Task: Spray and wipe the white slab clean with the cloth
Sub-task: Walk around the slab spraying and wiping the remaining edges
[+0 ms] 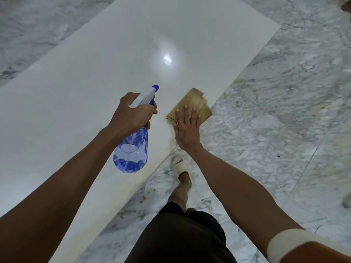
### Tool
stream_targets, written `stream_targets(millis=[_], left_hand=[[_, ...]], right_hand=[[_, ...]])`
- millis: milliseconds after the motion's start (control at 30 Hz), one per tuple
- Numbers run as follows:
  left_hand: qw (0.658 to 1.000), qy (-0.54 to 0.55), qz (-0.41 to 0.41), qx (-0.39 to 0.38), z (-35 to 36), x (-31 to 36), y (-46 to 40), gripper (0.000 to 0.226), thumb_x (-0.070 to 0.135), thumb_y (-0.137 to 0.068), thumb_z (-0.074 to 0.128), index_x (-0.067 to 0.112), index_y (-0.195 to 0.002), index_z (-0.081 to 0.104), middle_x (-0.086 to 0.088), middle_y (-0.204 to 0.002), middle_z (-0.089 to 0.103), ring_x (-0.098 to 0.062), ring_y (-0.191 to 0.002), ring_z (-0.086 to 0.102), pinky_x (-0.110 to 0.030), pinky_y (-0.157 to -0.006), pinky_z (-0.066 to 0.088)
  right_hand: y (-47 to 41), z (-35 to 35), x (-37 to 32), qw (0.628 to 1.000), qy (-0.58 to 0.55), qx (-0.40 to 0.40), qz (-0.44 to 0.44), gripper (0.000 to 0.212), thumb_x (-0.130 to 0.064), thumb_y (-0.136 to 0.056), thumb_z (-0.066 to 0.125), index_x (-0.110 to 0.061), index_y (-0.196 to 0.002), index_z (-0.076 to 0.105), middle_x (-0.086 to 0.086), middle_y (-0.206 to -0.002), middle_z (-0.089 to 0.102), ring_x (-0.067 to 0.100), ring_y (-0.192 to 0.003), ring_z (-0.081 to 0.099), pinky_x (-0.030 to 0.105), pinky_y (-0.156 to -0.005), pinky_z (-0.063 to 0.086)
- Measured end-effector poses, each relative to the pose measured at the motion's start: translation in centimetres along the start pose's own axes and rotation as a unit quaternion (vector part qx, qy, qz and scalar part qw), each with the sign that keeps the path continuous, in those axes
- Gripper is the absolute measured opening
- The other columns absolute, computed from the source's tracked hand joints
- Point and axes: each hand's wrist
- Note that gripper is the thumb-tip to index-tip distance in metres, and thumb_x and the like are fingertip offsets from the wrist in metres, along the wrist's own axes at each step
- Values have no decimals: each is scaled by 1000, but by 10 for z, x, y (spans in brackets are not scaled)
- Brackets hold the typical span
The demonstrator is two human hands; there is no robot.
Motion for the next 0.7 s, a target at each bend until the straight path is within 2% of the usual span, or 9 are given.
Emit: stream_targets(millis=[133,200,333,500,700], left_hand=[[1000,4,-12,10,-19,-33,50,34,21,-67,53,6,-91,71,-20,-92,75,-15,-46,64,-37,-63,61],[1000,7,-22,17,-28,-50,72,33,21,-66,53,6,-89,71,-17,-90,76,-15,-45,64,-41,-67,63],[999,15,-45,23,-47,-89,110,20,12,-76,56,10,-89,70,-10,-88,77,-12,-42,62,-47,-73,63],[997,13,-57,48,-83,-133,147,19,2,-80,53,13,-83,68,-1,-86,77,-13,-44,63,-39,-69,61],[997,3,-48,56,-137,-190,182,22,0,-82,52,16,-81,67,-2,-87,77,-12,-43,63,-34,-65,59]], right_hand=[[44,16,-38,1000,-5,1,-19,57,-44,-105,24,-18,-157,25,16,-165,14,44,-151,8,62,-120,9],[62,20,-57,1000,-15,9,-21,56,-42,-106,26,-17,-156,29,17,-164,18,45,-150,11,63,-119,11],[108,29,-98,999,-20,-3,-32,56,-41,-106,27,-16,-156,28,18,-164,18,46,-150,11,64,-118,13],[148,38,-140,999,-21,-14,-23,56,-42,-106,24,-17,-157,25,18,-164,14,45,-151,7,63,-119,9],[206,54,-203,999,-19,-26,-17,56,-40,-106,28,-18,-157,23,16,-166,10,43,-151,3,61,-121,5]])
Point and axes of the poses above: each hand's wrist, its own y-axis away from the middle knuckle, its own z-axis out of the palm, x = y × z
